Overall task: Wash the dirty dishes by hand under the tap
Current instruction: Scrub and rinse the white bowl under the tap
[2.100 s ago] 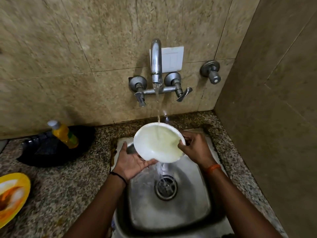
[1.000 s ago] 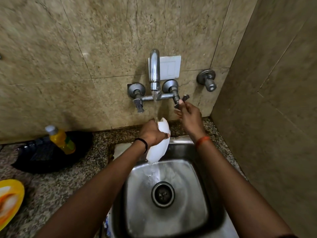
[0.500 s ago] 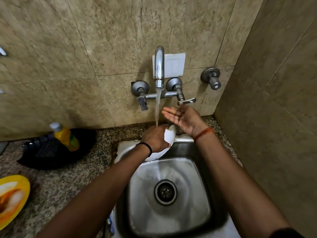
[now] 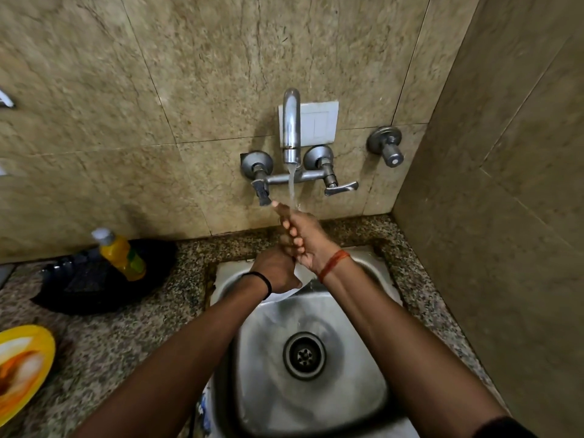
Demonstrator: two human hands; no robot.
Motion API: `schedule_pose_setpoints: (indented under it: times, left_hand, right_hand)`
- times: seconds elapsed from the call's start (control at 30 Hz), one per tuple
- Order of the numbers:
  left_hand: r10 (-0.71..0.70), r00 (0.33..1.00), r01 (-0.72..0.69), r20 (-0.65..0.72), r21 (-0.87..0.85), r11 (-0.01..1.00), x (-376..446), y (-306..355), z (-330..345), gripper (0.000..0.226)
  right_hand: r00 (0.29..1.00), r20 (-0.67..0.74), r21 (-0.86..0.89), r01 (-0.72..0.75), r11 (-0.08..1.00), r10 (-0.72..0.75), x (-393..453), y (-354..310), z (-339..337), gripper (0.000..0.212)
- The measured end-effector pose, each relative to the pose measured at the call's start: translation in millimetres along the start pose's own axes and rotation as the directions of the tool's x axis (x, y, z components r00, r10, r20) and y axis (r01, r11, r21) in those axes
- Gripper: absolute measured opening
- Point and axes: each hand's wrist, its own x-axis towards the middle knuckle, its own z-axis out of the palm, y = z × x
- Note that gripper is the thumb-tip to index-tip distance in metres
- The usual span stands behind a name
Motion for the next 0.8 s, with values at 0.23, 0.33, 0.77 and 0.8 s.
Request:
schedule_pose_setpoints:
  times: [0.23,0.33,0.77,0.8]
  left_hand:
    - [0.005,0.999,-0.004,-0.038,0.029,1.0,3,-2,-1,0.046]
    - [0.019,1.0,-0.019,-0.024,0.016,1.0,2,-3,0,0.051]
    - [0.175,0.984,-0.17,0.039,-0.111,0.979,1,7,-29,0.065]
    - [0.181,0.982,-0.175,0.046,-0.107,0.979,2,7,-32,0.066]
  right_hand:
    - [0.997,-0.001,-0.041,0.074,0.996,-0.074,-1,-5,11,0.046]
    - [0.997,0.006,-0.02,0.077,0.997,-0.077,-3,0,5,0.028]
    - [0.855,-0.488,0.151,0.279,0.948,-0.173,7,-28,-55,0.02]
    - [0.845,-0.508,0.128,0.268,0.955,-0.169,9,-30,-59,0.027]
